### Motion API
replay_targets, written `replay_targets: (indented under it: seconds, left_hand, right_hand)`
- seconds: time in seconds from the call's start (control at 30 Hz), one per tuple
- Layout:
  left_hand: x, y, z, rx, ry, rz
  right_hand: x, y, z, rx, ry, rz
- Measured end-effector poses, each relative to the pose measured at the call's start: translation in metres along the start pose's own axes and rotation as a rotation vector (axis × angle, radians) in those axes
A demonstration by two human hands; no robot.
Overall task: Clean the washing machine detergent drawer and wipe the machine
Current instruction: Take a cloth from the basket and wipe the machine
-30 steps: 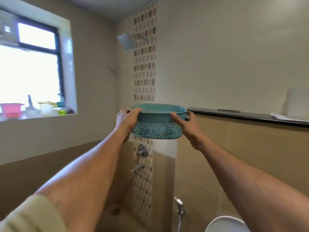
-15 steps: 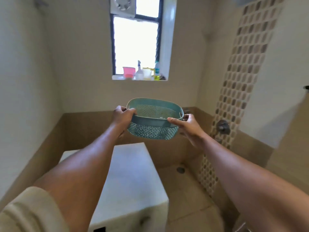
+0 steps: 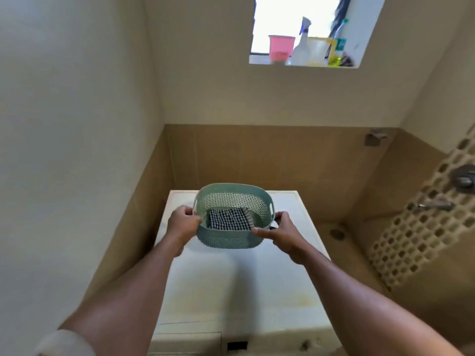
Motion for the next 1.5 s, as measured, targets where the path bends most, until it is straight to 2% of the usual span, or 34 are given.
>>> replay_targets:
  seconds: [0.2, 0.57, 0.73, 0.8, 0.87, 0.9, 0.97, 1.03, 1.17, 1.23, 1.37, 1.5]
  left_hand:
    - [-0.036, -0.049, -0.007, -0.058, 0.059, 0.048]
    - [-0.074, -0.051, -0.017, -0.164, 0.061, 0.046]
    - [-0.08, -0.049, -0.016, -0.256, 0.111, 0.048]
    - [-0.076, -0.036, -0.014, -0.445, 0.212, -0.019]
    - [-0.071, -0.015, -0.015, -0.715, 0.369, -0.175]
    - [-0.069, -0.003, -0.021, -0.805, 0.407, -0.285]
    - [-0.069, 0.012, -0.041, -0.896, 0.355, -0.48]
    - [-0.076, 0.019, -0.06, -0.936, 0.255, -0.537]
    - [-0.098, 0.008, -0.081, -1.085, 0.089, -0.275]
    - [-0.112, -0.002, -0.087, -1.089, 0.031, -0.151]
    - [-0.134, -0.021, -0.094, -0.974, 0.033, 0.019]
    - [-0.142, -0.03, -0.098, -0.915, 0.11, 0.138]
  right_hand:
    - [-0.032, 0.039, -0.026, 0.038, -0.004, -0.076]
    - [-0.071, 0.058, -0.034, 0.107, 0.02, -0.097]
    - [-0.076, 0.053, -0.036, 0.196, 0.006, -0.119]
    - [-0.075, 0.036, -0.029, 0.405, 0.136, -0.034]
    - [-0.075, 0.007, -0.029, 0.638, 0.262, 0.171]
    - [-0.078, -0.008, -0.036, 0.719, 0.262, 0.273]
    - [-0.09, -0.028, -0.056, 0.803, 0.175, 0.379]
    - [-0.107, -0.035, -0.078, 0.876, 0.046, 0.371]
    - [-0.139, -0.011, -0.12, 1.119, -0.323, 0.209]
    - [-0.15, 0.009, -0.131, 1.22, -0.446, 0.147]
    - [-0.158, 0.036, -0.134, 1.27, -0.572, 0.057]
    - [-0.164, 0.045, -0.132, 1.243, -0.59, 0.016]
Point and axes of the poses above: each hand's wrist, its own x-axis away from the middle knuckle, its own z-axis out of the back of the hand, y = z × x, the point moved 7 cm from there along -x, towards the middle knuckle, and after that the axes turned 6 degrees about z, right-handed, at the moved point
